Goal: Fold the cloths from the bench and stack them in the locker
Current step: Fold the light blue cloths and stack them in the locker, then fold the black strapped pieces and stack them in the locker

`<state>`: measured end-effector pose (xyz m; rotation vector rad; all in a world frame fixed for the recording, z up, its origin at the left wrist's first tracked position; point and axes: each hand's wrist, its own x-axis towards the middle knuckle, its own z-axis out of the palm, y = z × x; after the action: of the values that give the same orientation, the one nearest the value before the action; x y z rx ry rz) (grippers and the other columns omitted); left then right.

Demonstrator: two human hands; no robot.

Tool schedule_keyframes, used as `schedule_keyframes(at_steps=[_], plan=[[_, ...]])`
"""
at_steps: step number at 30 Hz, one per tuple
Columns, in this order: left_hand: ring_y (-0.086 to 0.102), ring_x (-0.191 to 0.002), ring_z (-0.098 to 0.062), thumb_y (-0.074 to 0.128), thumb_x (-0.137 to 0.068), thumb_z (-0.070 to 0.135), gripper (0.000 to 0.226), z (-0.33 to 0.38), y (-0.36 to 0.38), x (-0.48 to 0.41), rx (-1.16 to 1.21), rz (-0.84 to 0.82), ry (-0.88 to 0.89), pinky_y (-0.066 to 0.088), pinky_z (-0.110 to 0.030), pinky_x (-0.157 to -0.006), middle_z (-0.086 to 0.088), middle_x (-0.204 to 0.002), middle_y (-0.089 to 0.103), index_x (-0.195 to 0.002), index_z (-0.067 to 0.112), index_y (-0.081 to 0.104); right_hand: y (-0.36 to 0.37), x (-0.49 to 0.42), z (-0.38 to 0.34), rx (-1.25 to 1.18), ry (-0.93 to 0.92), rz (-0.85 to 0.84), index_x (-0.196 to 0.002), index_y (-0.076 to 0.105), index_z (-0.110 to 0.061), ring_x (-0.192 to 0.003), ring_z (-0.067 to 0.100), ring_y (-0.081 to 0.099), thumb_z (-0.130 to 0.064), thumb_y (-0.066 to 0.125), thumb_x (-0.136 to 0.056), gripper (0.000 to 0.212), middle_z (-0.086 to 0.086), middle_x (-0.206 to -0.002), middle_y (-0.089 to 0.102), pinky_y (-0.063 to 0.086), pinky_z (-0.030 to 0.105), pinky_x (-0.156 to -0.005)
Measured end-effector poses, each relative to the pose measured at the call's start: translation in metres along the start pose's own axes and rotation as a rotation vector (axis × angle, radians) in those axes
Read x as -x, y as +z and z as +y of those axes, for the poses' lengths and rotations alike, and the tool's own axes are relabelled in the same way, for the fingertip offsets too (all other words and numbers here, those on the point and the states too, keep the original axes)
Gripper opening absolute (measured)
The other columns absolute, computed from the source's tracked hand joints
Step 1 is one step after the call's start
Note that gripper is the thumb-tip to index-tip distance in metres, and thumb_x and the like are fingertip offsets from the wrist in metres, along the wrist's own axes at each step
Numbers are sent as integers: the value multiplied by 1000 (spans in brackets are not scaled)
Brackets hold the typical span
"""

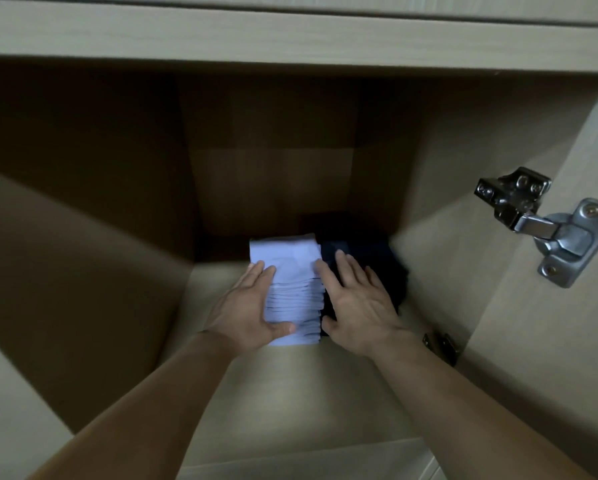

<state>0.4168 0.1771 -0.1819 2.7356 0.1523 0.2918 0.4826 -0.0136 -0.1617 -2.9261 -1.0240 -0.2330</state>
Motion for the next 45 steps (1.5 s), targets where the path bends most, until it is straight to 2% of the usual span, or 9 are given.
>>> schedule_keyframes(at_steps=[8, 11, 14, 16, 18, 22, 26, 38, 45], plan=[[-11, -150, -10, 58, -84, 65, 102, 7, -18, 7, -155, -42, 3, 3, -28, -119, 3, -164, -9, -157, 23, 0, -6, -5, -7, 25, -21, -101, -153, 1, -26, -149, 29, 2, -37, 53, -92, 82, 11, -162, 1, 6, 46, -120], [-9, -150, -11, 43, -94, 61, 85, 16, -30, 19, -196, -30, 9, 2, -27, -119, 0, -164, -5, -157, 19, 5, -19, 2, -15, 19, -34, -31, -151, 16, -21, -146, 26, 18, -30, 54, -90, 72, 11, -157, 21, 12, 41, -119], [3, -151, -15, 32, -101, 53, 67, 31, -46, 41, -228, -21, -8, 5, -27, -120, -3, -164, 6, -156, 18, 16, -37, 15, -29, 21, -51, -10, -131, 47, -17, -124, 26, 47, -29, 49, -92, 41, 9, -133, 54, 33, 34, -103], [13, -150, -16, 34, -101, 50, 62, 42, -60, 62, -252, 2, -25, 9, -26, -119, -3, -163, 15, -154, 20, 22, -51, 26, -41, 18, -65, -20, -117, 54, -16, -112, 29, 54, -30, 49, -92, 29, 9, -120, 61, 40, 33, -86], [16, -149, -17, 37, -100, 51, 62, 51, -77, 88, -275, 20, -63, 11, -26, -118, -3, -163, 17, -153, 21, 25, -65, 36, -52, -31, -75, -18, -121, 50, -17, -111, 29, 56, -31, 49, -94, 31, 7, -122, 59, 42, 32, -80], [15, -149, -19, 42, -98, 53, 69, 64, -119, 147, -307, 52, -157, 13, -27, -118, -4, -164, 13, -155, 22, 19, -92, 53, -75, -152, -94, 42, -143, 32, -20, -123, 26, 50, -36, 50, -94, 55, 3, -140, 45, 46, 35, -90], [14, -149, -18, 42, -98, 53, 68, 66, -159, 220, -368, 74, -278, 15, -28, -117, -2, -164, 10, -154, 25, 17, -110, 84, -115, -219, -179, 44, -148, 24, -19, -126, 26, 47, -37, 50, -94, 62, 4, -143, 43, 43, 35, -93], [26, -145, -26, 51, -97, 45, 63, 38, -187, 537, -363, 98, -807, 26, -40, -116, -4, -161, 21, -151, 20, 29, -92, 262, -297, -309, -532, -54, -136, 37, -14, -120, 29, 51, -30, 50, -94, 47, 8, -135, 51, 43, 38, -87], [27, -146, -26, 53, -97, 45, 65, 17, -180, 704, -320, 119, -1067, 27, -39, -117, -5, -161, 24, -152, 19, 30, -71, 356, -394, -321, -730, -153, -144, 30, -17, -121, 25, 50, -31, 50, -95, 54, 5, -138, 47, 44, 36, -84]])
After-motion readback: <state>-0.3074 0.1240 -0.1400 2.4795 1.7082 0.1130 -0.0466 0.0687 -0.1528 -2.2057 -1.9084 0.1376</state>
